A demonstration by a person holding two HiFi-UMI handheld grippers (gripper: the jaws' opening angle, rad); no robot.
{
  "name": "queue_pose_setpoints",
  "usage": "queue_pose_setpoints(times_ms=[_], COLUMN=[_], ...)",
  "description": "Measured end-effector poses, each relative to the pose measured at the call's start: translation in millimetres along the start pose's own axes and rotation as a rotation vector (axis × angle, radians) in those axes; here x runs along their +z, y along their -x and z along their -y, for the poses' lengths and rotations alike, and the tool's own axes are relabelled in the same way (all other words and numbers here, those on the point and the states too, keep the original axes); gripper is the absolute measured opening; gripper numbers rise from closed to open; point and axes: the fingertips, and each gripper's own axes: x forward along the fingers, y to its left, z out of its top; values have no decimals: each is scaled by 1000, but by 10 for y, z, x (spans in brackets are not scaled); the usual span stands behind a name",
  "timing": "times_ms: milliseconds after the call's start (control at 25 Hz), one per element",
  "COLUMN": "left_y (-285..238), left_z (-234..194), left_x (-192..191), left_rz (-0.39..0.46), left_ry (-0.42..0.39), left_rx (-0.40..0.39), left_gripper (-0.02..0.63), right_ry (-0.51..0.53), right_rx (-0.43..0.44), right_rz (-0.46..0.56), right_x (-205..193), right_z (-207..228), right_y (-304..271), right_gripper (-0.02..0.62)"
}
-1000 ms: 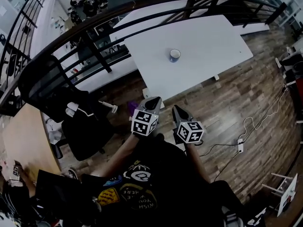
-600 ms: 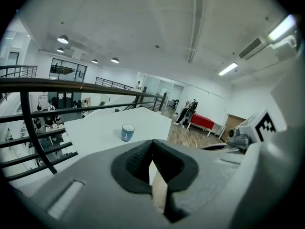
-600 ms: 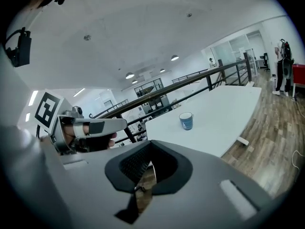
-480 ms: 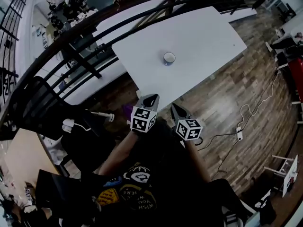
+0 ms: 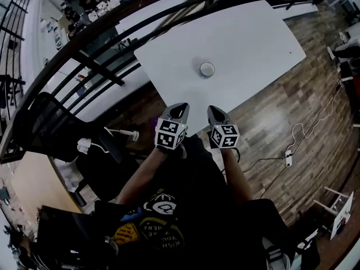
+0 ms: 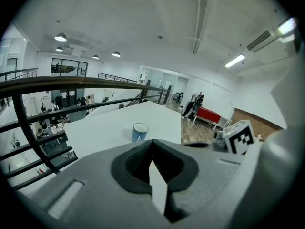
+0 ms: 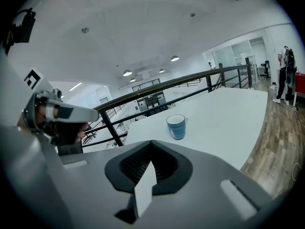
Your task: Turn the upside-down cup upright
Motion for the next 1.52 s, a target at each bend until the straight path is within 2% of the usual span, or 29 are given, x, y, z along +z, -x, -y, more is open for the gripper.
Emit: queue_pose_setpoints(times_ms=[200, 240, 320, 360, 440, 600, 760, 880, 1040, 1080, 1120, 1320, 1440, 1480, 1520], left_y=[-343, -406, -514, -553, -604, -644, -625, -600, -610, -623, -642, -734, -814, -847, -884], left_z=[-203, -226, -262, -285, -338, -429, -500, -568, -629, -639, -650, -639, -550, -508, -460], left_x=[105, 124, 124, 108, 55, -41, -170, -177, -117, -102, -86, 61, 195, 258, 331], left_rz=[-40, -48, -68, -77, -94, -120, -154, -161, -161, -161, -162, -148, -135, -129, -121], left_ry=[7, 7, 11, 17, 33, 71, 103, 111, 106, 104, 103, 153, 188, 199, 209], left_rx=[42, 48, 59, 68, 91, 141, 171, 188, 193, 189, 181, 93, 23, -7, -43], left_gripper=[5, 6, 5, 5, 5, 5, 5, 5, 5, 5, 5, 6, 6, 11, 49], right_ry=[71, 93, 131, 144, 155, 187, 236, 268, 231, 234, 243, 274, 281, 284, 289], right_rx=[-60, -61, -64, -70, -84, -83, -94, -81, -111, -116, -112, -8, 55, 72, 88], right_rz=[-27, -18, -10, -14, -32, -54, -87, -87, -92, -92, -90, -106, -78, -66, -54], right_x=[-109, -98, -76, -74, -76, -43, -73, -10, 13, 20, 22, -26, 59, 109, 160], right_z=[484, 547, 659, 722, 851, 1044, 1131, 1075, 1151, 1166, 1174, 1068, 937, 884, 826], right_y=[-775, -915, -1152, -1256, -1446, -1803, -2064, -2223, -2362, -2366, -2370, -2297, -2085, -1984, -1871], right_gripper=[13, 135, 264, 320, 382, 397, 443, 446, 444, 423, 377, 379, 379, 379, 379])
